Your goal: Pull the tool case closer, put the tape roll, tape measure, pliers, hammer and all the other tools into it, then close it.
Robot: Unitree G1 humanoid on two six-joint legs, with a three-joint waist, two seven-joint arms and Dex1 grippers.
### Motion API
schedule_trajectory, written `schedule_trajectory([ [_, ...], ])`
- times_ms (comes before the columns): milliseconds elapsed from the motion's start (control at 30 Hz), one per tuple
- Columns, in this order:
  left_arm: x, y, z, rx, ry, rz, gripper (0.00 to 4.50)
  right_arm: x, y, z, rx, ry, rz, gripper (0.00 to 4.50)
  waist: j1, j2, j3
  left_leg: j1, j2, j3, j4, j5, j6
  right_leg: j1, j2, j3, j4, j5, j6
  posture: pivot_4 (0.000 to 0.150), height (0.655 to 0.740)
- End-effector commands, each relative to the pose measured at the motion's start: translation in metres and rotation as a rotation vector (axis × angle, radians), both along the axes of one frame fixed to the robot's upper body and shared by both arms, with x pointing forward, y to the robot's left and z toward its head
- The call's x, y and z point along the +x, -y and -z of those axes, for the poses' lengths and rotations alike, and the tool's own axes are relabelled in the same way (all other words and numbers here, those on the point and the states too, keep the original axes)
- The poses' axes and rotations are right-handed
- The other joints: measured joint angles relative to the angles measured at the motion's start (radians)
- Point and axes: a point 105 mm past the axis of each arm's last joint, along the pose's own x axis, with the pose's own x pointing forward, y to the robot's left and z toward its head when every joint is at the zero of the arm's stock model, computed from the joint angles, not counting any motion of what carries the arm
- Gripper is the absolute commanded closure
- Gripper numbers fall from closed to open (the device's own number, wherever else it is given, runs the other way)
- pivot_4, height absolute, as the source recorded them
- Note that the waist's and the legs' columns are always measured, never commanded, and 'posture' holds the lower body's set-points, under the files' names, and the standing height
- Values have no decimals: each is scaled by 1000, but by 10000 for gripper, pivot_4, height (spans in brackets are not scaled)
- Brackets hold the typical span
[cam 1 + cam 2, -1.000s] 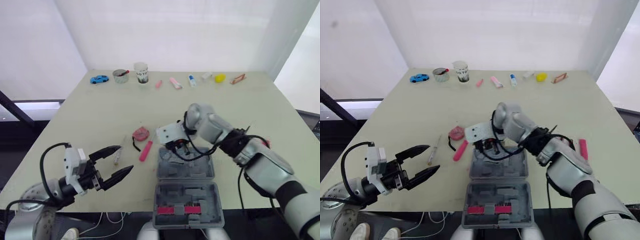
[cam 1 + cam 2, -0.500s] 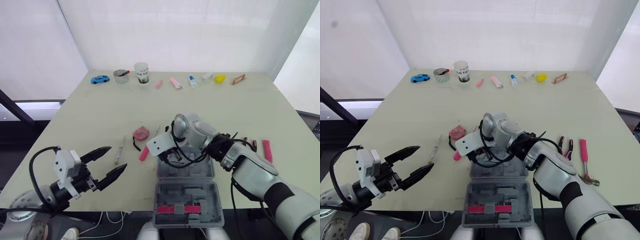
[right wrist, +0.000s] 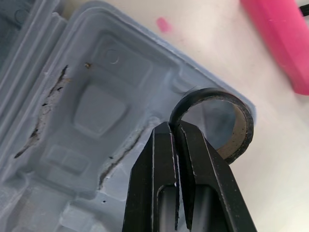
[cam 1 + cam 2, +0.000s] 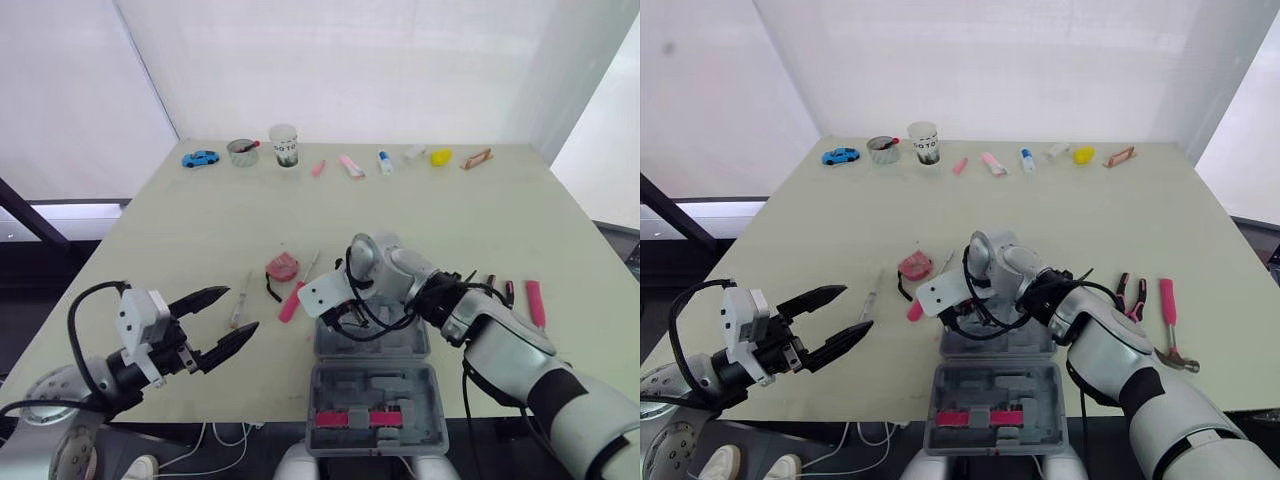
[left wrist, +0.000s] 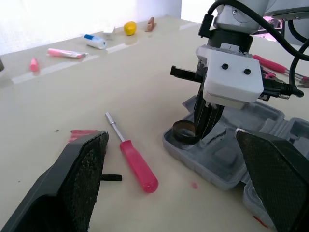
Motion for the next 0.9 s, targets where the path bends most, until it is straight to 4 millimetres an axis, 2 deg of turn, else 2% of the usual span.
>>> schedule_trajectory([
  [33,1,-2,-7,21,21,10,0,1,-6,-12,35,30,-13,44127,-1,0,0,0,0,0,0,0,0,0,0,0,0,0,0,1500,7400],
  [133,1,-2,-6,23,18,16,0,2,-6,-13,37,34,-10,44127,-1,0,0,0,0,0,0,0,0,0,0,0,0,0,0,1500,7400],
  [167,2,-2,-6,23,18,18,0,2,-6,-13,38,35,-9,41605,-1,0,0,0,0,0,0,0,0,0,0,0,0,0,0,1500,7400],
  [233,3,0,-6,21,19,22,0,2,-7,-13,43,31,-7,34832,-1,0,0,0,0,0,0,0,0,0,0,0,0,0,0,1500,7400],
  [300,3,0,-6,22,22,24,0,2,-7,-12,48,33,-6,24727,-1,0,0,0,0,0,0,0,0,0,0,0,0,0,0,1500,7400],
  [333,3,0,-6,23,23,26,0,2,-7,-12,48,33,-7,24727,-1,0,0,0,0,0,0,0,0,0,0,0,0,0,0,1500,7400],
  [367,4,0,-6,24,24,26,0,2,-7,-11,48,33,-7,17966,-1,0,0,0,0,0,0,0,0,0,0,0,0,0,0,1500,7400],
  [433,4,0,-6,27,25,29,0,2,-7,-11,53,40,-8,12008,-1,0,0,0,0,0,0,0,0,0,0,0,0,0,0,1500,7400],
  [500,4,-1,-6,29,26,31,0,3,-8,-14,61,44,-5,3248,-1,0,0,0,0,0,0,0,0,0,0,0,0,0,0,1500,7400],
  [533,5,-1,-7,30,26,32,0,3,-8,-16,70,45,-2,1448,-1,0,0,0,0,0,0,0,0,0,0,0,0,0,0,1500,7400],
  [667,6,-2,-7,31,25,37,0,2,-8,-28,120,40,17,1448,0,0,0,0,0,0,0,0,0,0,0,0,0,0,0,1500,7400],
  [767,8,-2,-7,31,26,41,0,2,-8,-41,215,19,53,1448,0,0,0,0,0,0,0,0,0,0,0,0,0,0,0,1500,7400],
  [900,12,-4,-8,31,31,42,0,0,-8,-48,400,-71,146,1448,3,0,0,0,0,0,0,0,0,0,0,-1,0,0,0,1500,7400],
])
